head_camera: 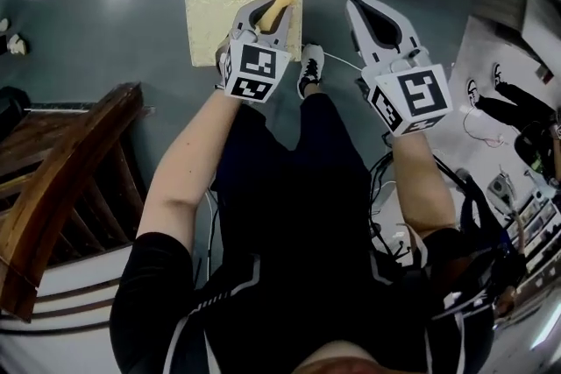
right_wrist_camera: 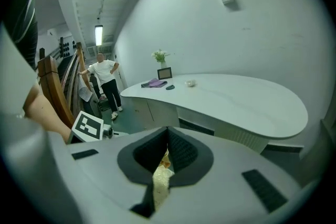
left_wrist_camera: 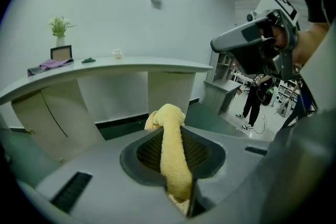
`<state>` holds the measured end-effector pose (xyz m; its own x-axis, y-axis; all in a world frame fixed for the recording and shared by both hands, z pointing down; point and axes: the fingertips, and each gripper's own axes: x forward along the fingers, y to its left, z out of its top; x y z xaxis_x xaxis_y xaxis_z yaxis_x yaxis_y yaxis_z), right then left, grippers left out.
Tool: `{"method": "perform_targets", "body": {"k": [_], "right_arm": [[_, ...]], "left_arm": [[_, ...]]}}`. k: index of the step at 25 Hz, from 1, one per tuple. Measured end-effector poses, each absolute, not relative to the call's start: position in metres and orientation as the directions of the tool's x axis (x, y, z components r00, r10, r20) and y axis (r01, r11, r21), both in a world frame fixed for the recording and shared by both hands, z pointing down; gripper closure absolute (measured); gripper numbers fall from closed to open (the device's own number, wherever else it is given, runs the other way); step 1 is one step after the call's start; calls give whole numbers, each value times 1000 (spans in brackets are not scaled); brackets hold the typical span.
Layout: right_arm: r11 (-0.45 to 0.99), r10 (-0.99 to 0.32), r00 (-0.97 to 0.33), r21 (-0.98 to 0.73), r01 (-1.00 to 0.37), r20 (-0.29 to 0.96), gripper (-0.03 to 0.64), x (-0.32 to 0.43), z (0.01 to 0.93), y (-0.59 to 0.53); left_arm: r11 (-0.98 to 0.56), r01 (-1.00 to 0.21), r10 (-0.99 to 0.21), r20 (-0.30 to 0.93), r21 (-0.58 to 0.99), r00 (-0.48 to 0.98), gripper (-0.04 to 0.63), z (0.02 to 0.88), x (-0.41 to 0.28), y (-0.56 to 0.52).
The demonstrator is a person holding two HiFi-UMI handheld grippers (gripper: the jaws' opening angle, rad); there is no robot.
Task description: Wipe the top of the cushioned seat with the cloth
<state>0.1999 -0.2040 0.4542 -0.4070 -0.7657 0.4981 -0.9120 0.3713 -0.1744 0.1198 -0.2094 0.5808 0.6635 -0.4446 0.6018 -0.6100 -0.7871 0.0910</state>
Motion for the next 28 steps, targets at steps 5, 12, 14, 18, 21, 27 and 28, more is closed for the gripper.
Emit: {"method": "perform_targets", "body": {"k": [5,12,14,18,21,27,28], "right_arm": [[381,-735,-419,-187,-906,533,611,207,501,-201],[399,-692,-437,-200,-895,574,611,218,556,-191],[401,-688,-439,-202,-894,578,611,220,568,-189],[399,-681,-445,-215,-891,582,611,218,589,-184],[398,-676,-448,-221,-890,586,611,217,600,-181],[397,-661,-450,-228,-889,601,611,205,613,-176],[397,-661,-449,-228,-889,602,611,203,613,-177]], "left_arm": [[-741,-656,-434,645,141,629,531,652,139,-213],[-706,-687,-404,699,172,590,531,736,164,-208],[-705,-692,-401,717,156,571,531,756,168,-207],[-691,-712,-383,774,123,505,531,796,167,-204],[-662,-740,-365,809,122,460,531,819,163,-206],[-652,-751,-347,841,102,414,531,829,148,-208],[-653,-751,-343,844,101,412,531,830,146,-208]]}}
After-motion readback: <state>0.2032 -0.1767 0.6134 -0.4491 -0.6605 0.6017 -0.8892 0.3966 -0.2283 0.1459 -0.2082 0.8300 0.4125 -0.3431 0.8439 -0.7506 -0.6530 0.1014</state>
